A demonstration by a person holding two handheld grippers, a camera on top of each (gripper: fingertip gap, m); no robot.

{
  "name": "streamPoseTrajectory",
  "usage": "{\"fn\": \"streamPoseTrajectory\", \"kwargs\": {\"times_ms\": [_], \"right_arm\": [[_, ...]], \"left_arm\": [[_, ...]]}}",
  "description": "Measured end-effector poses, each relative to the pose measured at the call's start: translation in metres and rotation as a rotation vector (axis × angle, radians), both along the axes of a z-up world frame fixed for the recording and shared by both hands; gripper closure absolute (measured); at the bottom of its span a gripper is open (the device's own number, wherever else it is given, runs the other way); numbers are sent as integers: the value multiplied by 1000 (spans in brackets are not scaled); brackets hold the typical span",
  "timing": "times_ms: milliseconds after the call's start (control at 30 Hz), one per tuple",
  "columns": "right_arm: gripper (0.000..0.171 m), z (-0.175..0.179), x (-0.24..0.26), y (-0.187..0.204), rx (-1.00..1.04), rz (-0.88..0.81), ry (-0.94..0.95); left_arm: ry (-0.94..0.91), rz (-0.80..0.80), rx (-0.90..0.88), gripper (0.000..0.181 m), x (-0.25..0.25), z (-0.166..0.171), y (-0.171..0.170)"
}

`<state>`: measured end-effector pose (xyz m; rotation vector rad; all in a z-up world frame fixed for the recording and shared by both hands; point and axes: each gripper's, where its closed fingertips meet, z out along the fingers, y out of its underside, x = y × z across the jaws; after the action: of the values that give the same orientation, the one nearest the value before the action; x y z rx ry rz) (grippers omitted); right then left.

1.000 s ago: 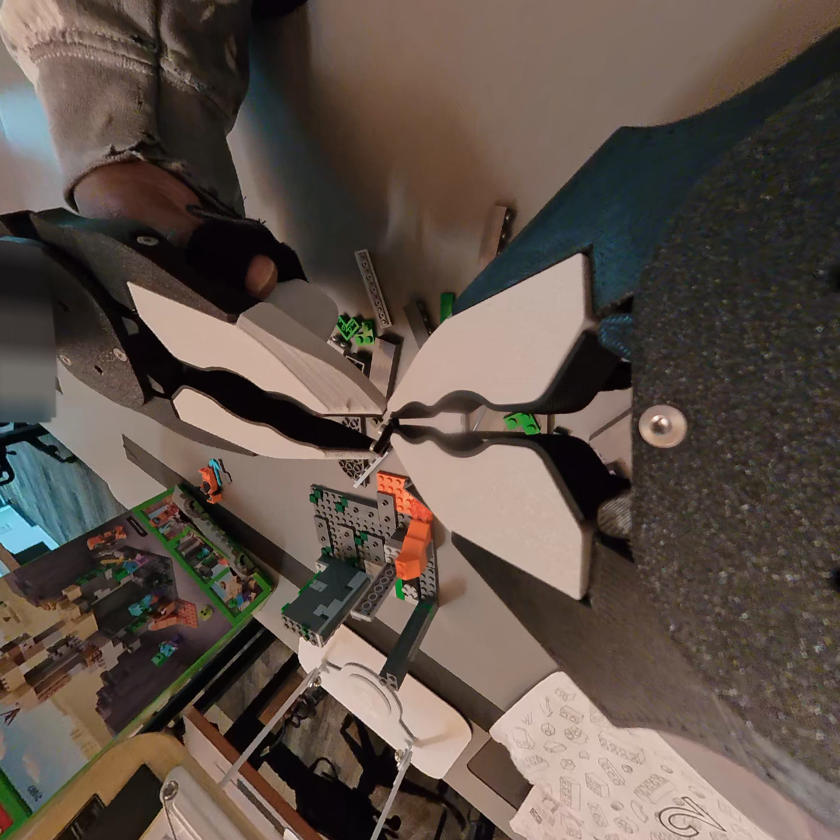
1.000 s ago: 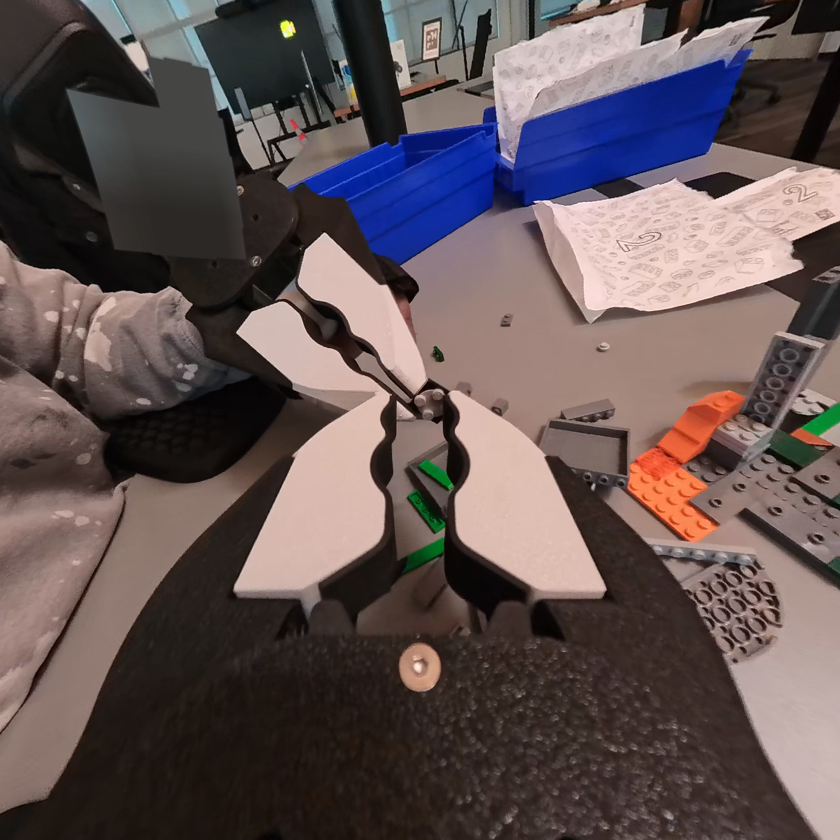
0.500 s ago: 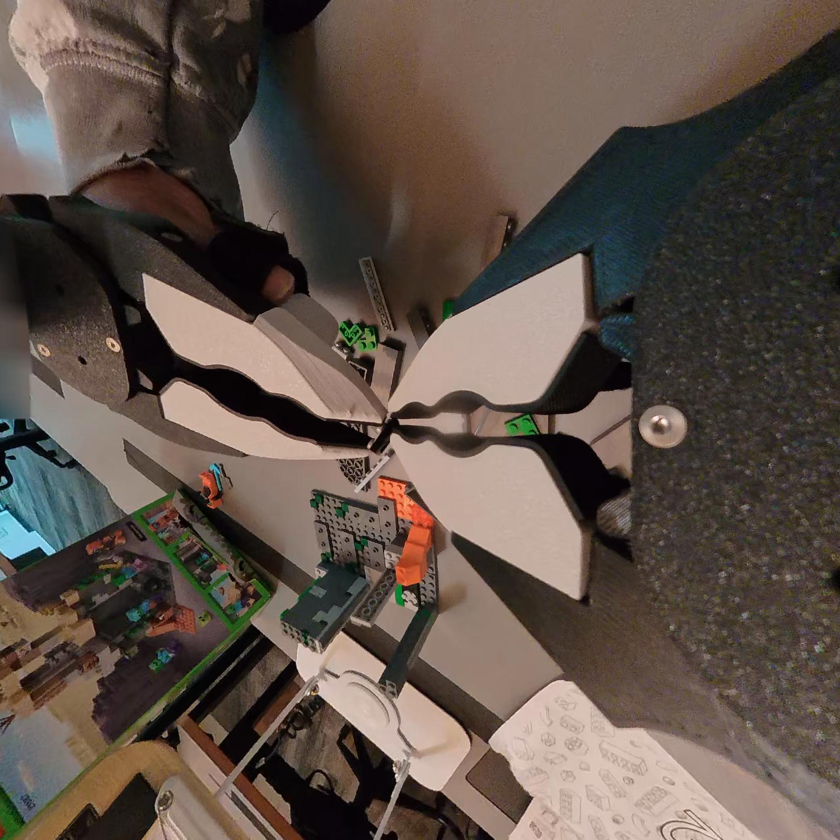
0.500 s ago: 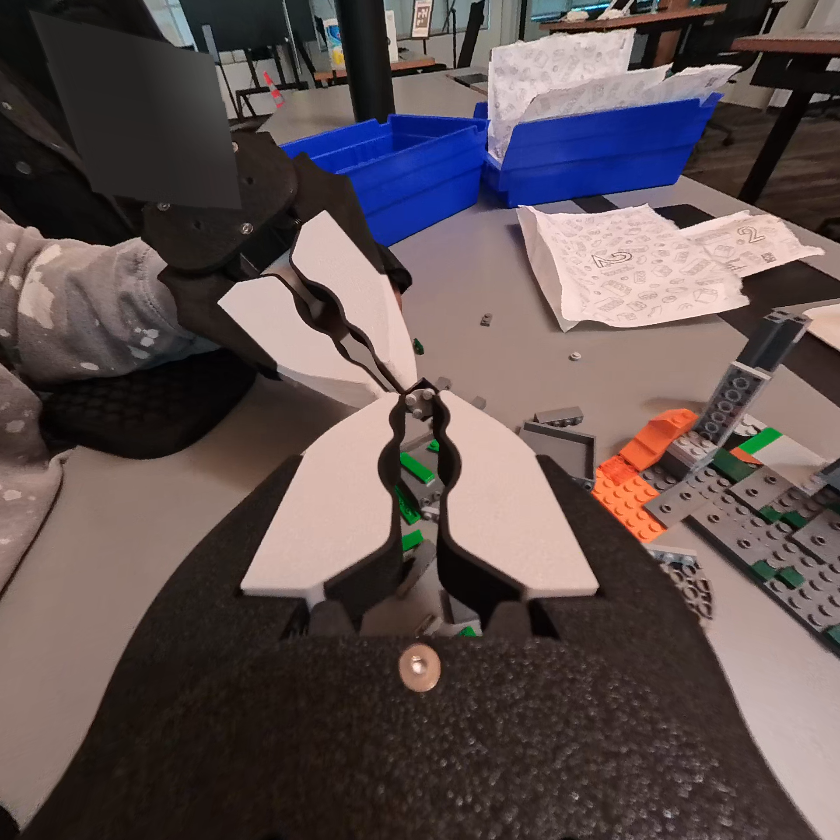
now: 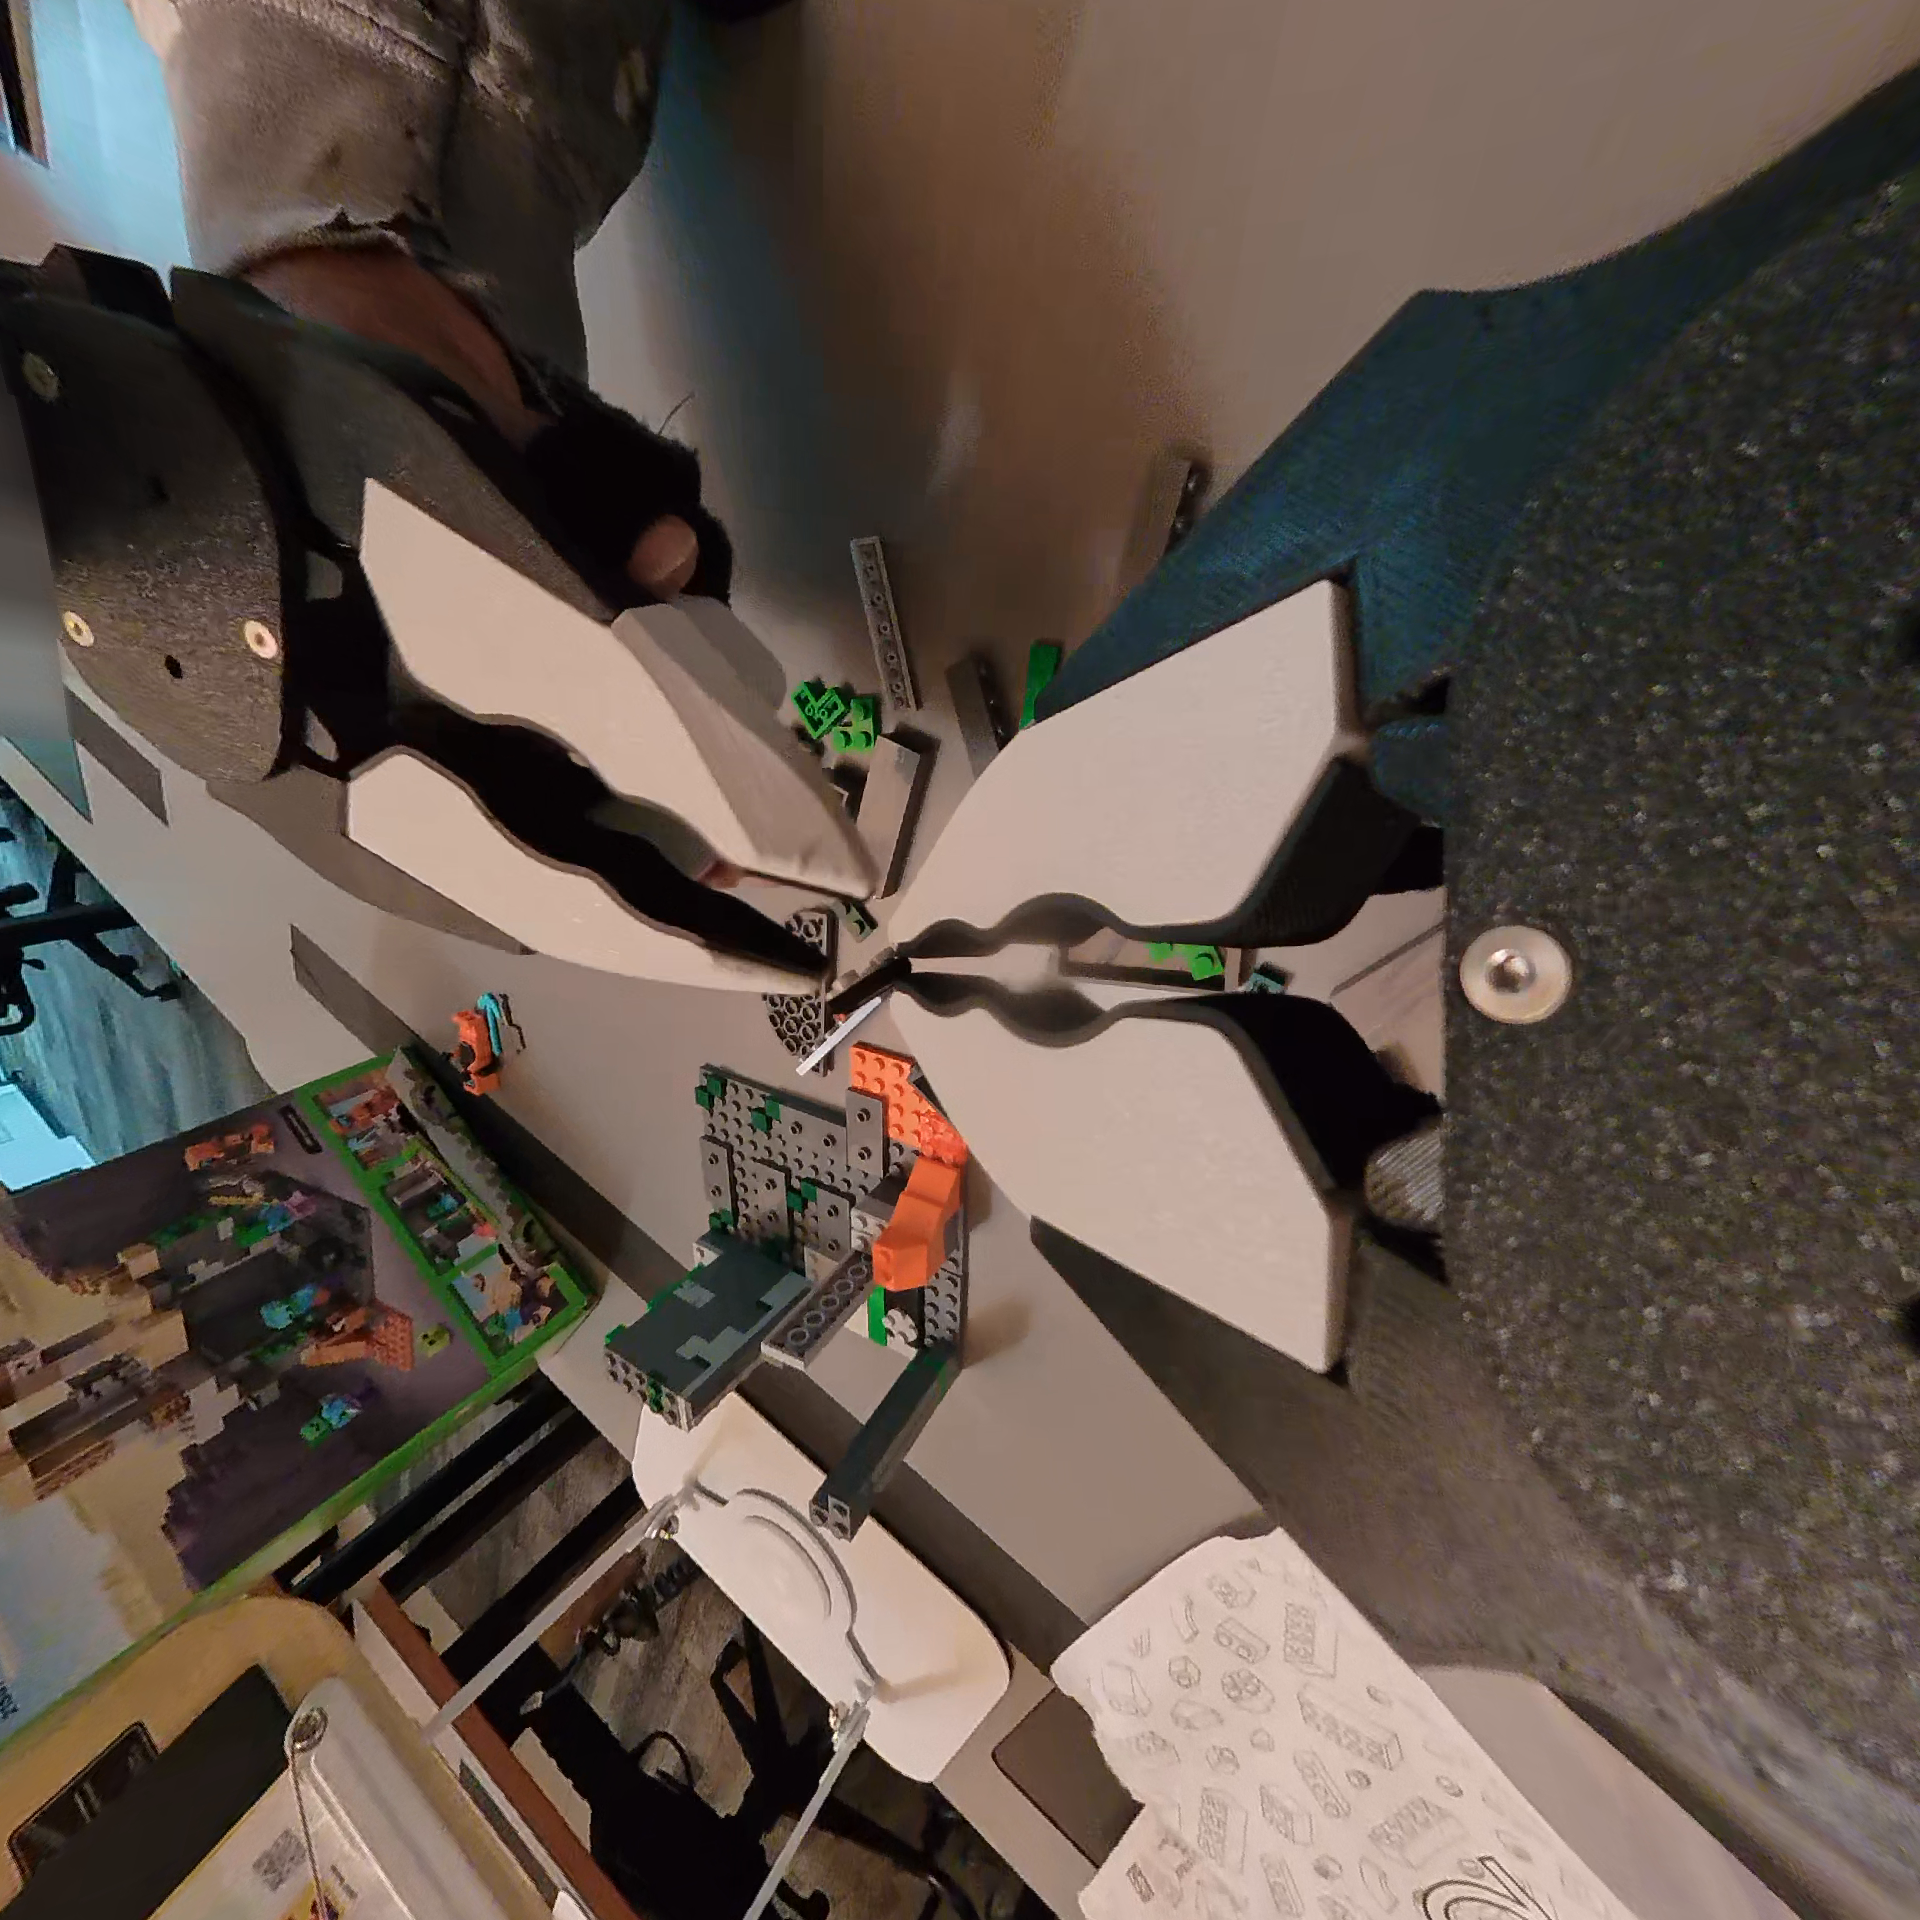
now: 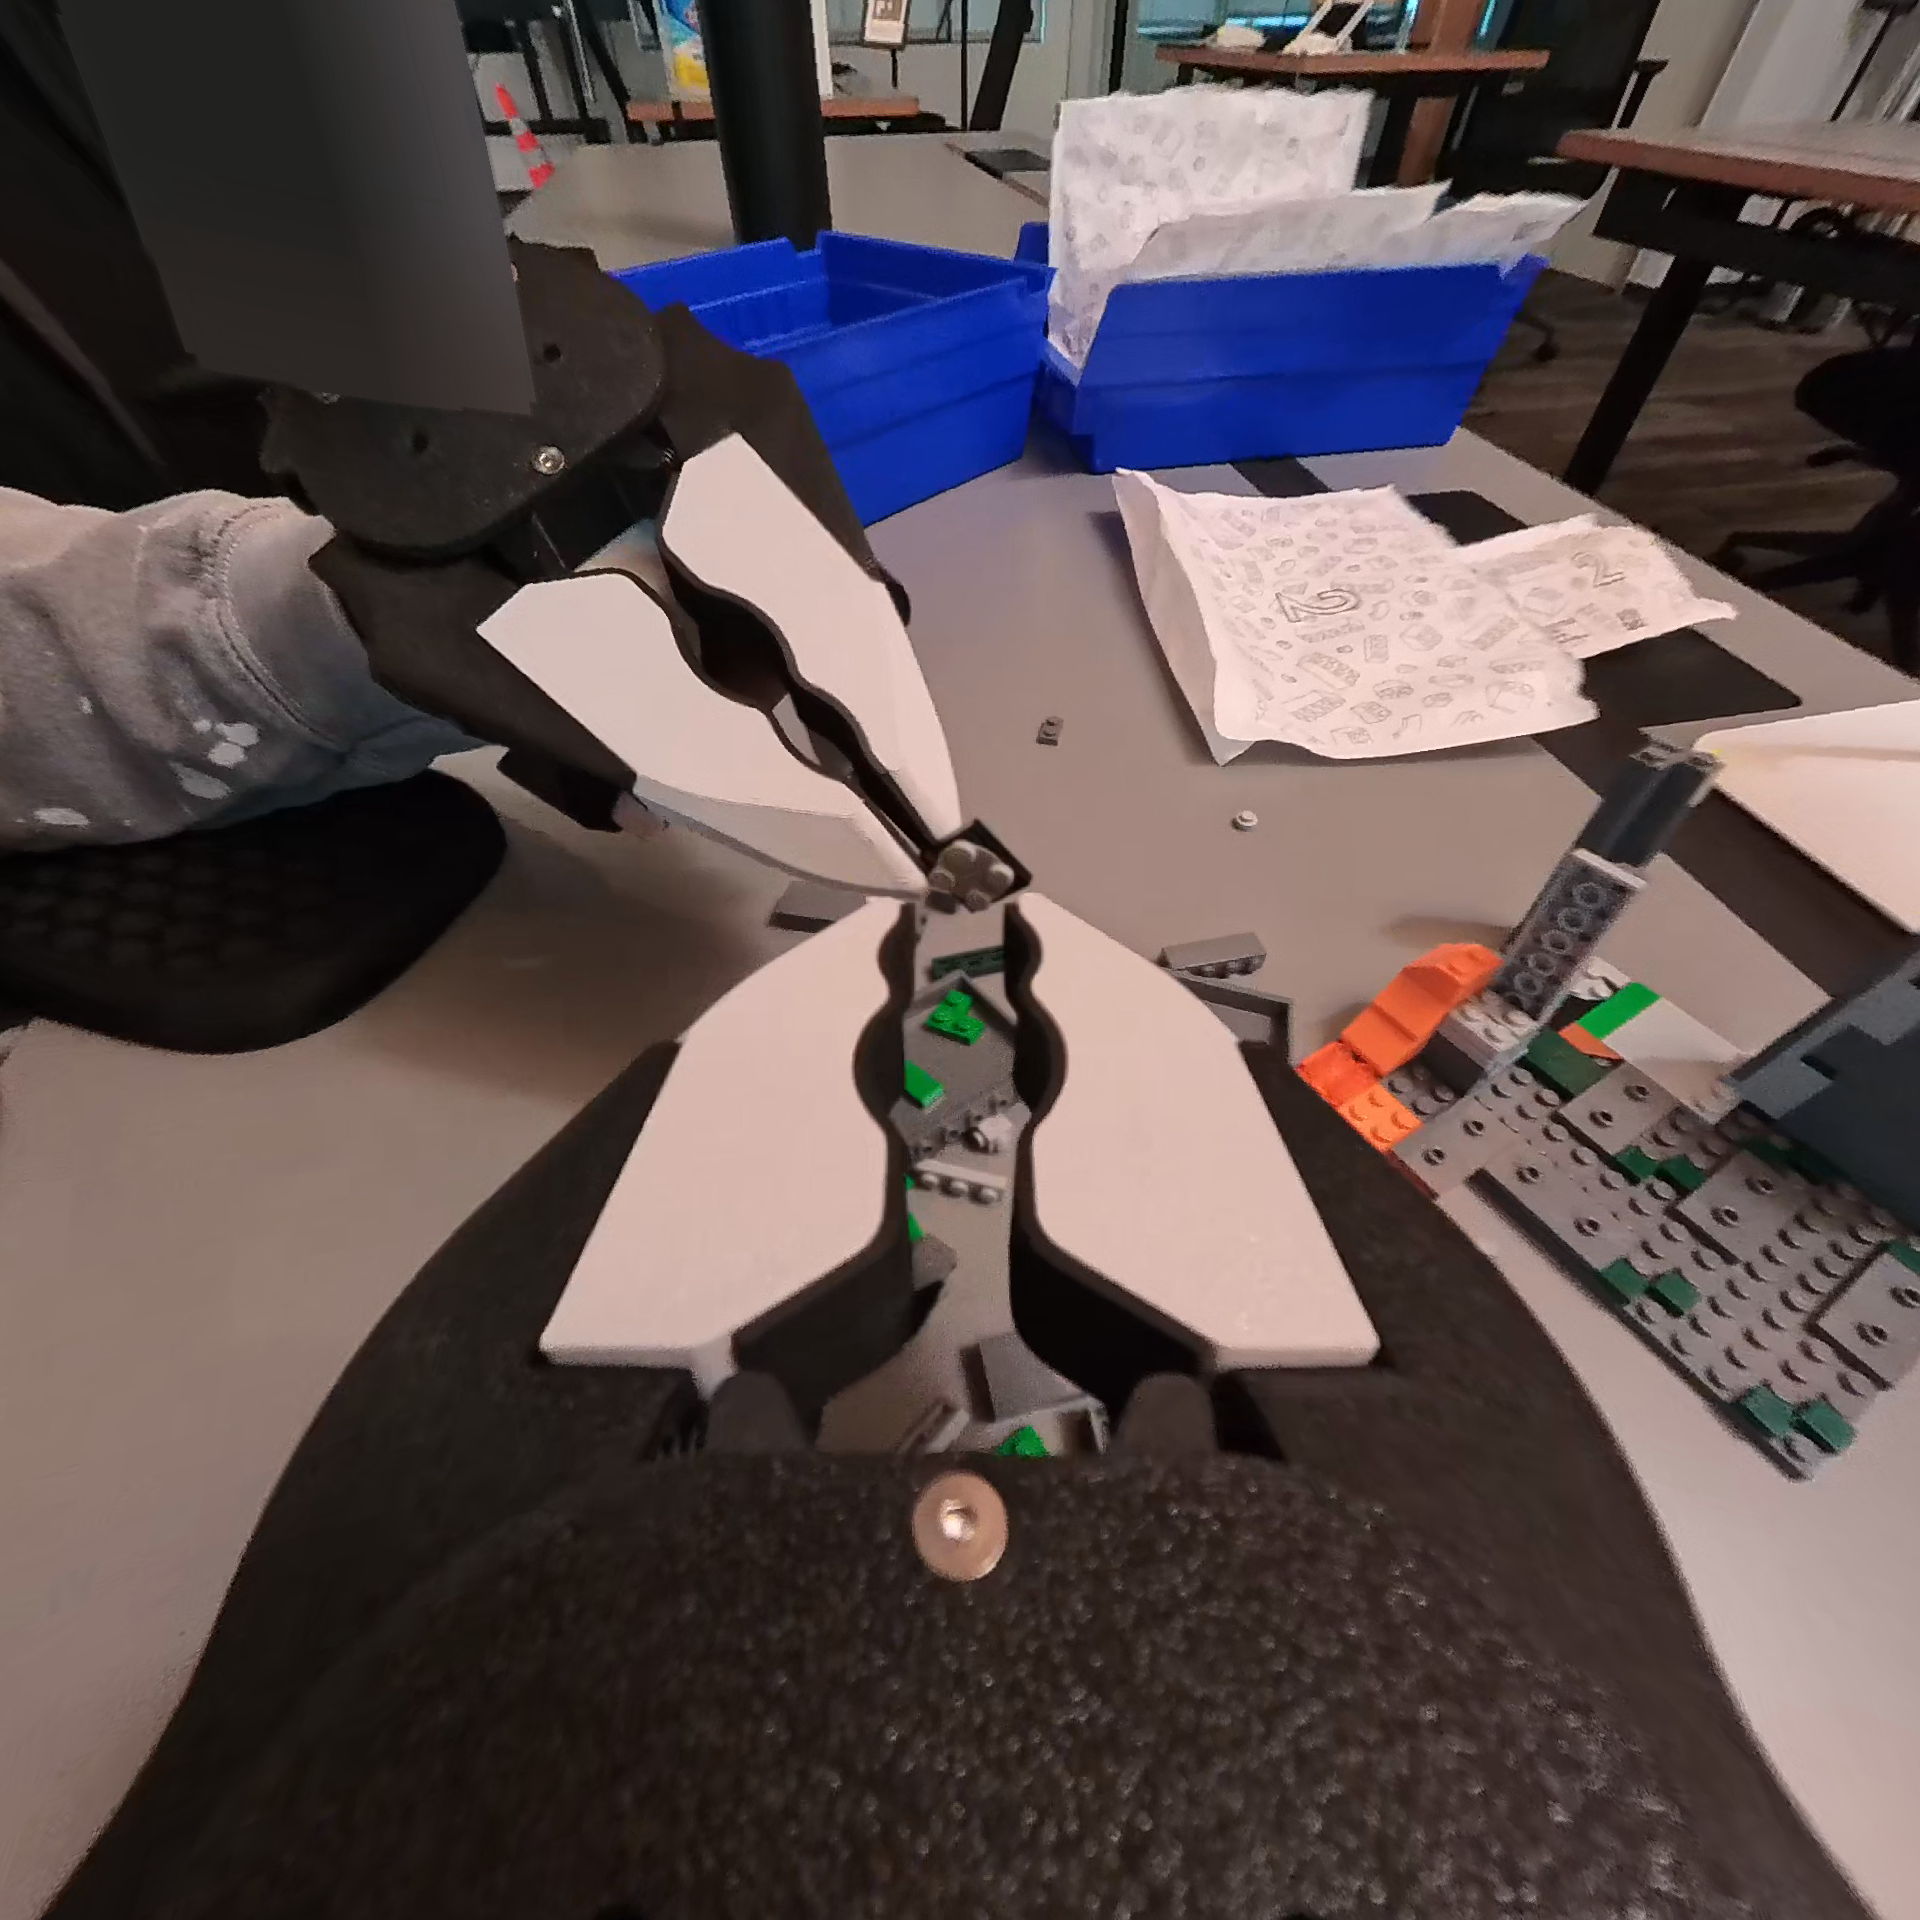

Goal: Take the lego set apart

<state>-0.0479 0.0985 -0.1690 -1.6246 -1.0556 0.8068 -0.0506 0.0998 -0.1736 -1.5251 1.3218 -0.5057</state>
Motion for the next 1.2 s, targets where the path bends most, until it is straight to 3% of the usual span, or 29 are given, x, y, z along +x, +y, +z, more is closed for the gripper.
{"fn": "streamPoseTrajectory", "kwargs": {"times_ms": [400, 633, 900, 1200], "right_arm": [[153, 5, -3, 1, -60, 1, 75], [159, 12, -4, -6, -91, 53, 142], [156, 18, 2, 1, 141, -43, 4], [155, -2, -7, 0, 366, -59, -300]], "left_arm": [[-18, -11, 19, 178, 2, 5, -3], [-162, -131, -160, 178, 2, 14, -15], [-204, -69, -297, 178, -1, 12, -6], [-217, -89, -507, 178, -3, 2, -8]]}}
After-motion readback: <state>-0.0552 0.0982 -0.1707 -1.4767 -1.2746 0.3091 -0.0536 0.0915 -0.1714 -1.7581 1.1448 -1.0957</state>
